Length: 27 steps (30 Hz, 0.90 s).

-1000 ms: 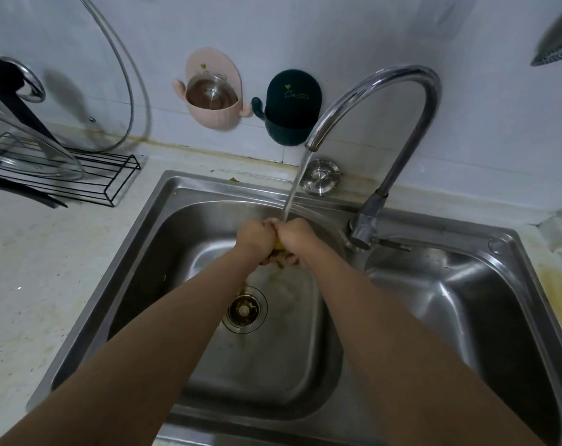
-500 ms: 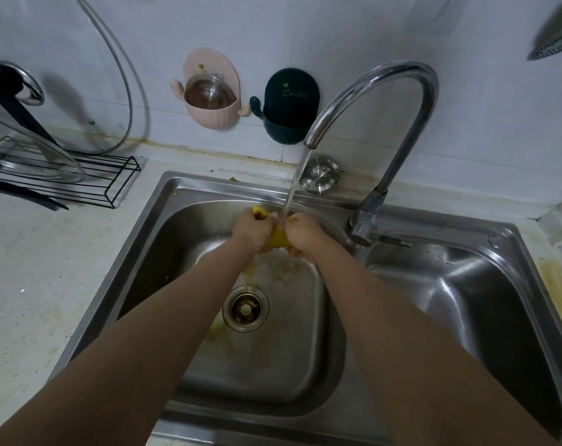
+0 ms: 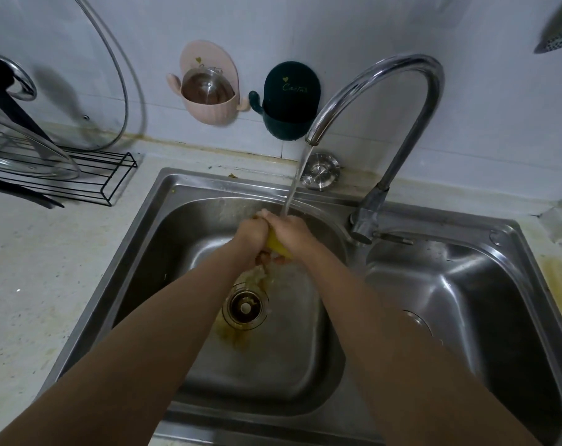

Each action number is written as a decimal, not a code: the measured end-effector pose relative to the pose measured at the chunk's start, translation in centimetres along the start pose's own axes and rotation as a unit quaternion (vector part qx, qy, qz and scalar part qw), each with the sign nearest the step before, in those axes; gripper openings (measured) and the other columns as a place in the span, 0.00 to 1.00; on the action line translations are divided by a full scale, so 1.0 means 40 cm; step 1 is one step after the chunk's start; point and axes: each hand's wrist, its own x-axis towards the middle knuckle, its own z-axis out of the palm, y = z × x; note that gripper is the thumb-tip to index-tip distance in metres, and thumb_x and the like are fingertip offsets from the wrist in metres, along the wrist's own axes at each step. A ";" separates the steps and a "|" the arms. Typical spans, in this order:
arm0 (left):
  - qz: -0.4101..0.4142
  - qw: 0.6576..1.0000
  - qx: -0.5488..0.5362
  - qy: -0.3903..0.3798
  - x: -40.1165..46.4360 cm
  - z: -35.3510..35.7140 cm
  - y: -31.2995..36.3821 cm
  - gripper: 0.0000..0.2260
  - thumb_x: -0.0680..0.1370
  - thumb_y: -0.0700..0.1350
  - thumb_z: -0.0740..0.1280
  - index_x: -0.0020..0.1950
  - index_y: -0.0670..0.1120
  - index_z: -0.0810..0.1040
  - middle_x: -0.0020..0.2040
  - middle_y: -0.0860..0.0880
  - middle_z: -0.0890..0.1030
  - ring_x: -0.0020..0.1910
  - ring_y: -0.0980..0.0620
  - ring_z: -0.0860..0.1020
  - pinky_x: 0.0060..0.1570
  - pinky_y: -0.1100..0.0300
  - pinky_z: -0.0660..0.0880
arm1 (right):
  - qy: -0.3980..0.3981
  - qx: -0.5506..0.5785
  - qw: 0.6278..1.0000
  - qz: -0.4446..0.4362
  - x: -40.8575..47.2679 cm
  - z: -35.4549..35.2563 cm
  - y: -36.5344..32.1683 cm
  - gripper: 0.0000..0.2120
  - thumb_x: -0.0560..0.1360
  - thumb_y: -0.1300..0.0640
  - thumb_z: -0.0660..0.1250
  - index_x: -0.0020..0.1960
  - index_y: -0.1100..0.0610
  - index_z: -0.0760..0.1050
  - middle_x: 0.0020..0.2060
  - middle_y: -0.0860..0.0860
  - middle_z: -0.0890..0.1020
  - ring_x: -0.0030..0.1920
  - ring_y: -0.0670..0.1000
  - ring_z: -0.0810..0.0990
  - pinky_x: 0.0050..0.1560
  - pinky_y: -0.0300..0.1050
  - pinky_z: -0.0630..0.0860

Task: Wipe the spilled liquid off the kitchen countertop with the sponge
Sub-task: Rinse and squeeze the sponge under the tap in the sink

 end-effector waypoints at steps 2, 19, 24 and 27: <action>-0.045 0.995 -0.085 -0.027 -0.009 -0.002 0.004 0.19 0.83 0.52 0.50 0.54 0.38 0.72 0.35 0.41 0.72 0.25 0.49 0.72 0.21 0.64 0.71 | -0.015 0.045 0.999 -0.004 0.001 -0.009 -0.004 0.21 0.73 0.47 0.67 0.58 0.60 0.73 0.52 0.59 0.79 0.49 0.58 0.80 0.42 0.48 0.80; 0.049 0.997 0.049 -0.039 -0.007 0.031 -0.028 0.15 0.83 0.45 0.51 0.58 0.39 0.73 0.32 0.46 0.68 0.23 0.53 0.67 0.15 0.68 0.62 | 0.043 -0.078 0.995 -0.037 -0.006 -0.015 0.024 0.22 0.78 0.44 0.56 0.51 0.62 0.76 0.42 0.54 0.77 0.42 0.52 0.76 0.38 0.43 0.70; -0.049 0.978 -0.203 0.023 -0.013 0.019 -0.015 0.20 0.83 0.55 0.49 0.62 0.42 0.69 0.42 0.42 0.74 0.39 0.47 0.75 0.36 0.54 0.75 | -0.011 -0.057 0.998 0.022 -0.014 -0.054 0.021 0.24 0.74 0.41 0.63 0.56 0.61 0.74 0.48 0.57 0.78 0.43 0.54 0.78 0.39 0.43 0.73; -0.080 0.980 -0.180 -0.019 -0.024 0.007 -0.029 0.26 0.81 0.60 0.49 0.58 0.39 0.70 0.50 0.39 0.76 0.48 0.41 0.76 0.47 0.45 0.76 | 0.067 -0.031 0.995 -0.070 -0.002 -0.046 0.022 0.12 0.77 0.52 0.62 0.45 0.60 0.76 0.39 0.54 0.77 0.44 0.52 0.74 0.36 0.41 0.68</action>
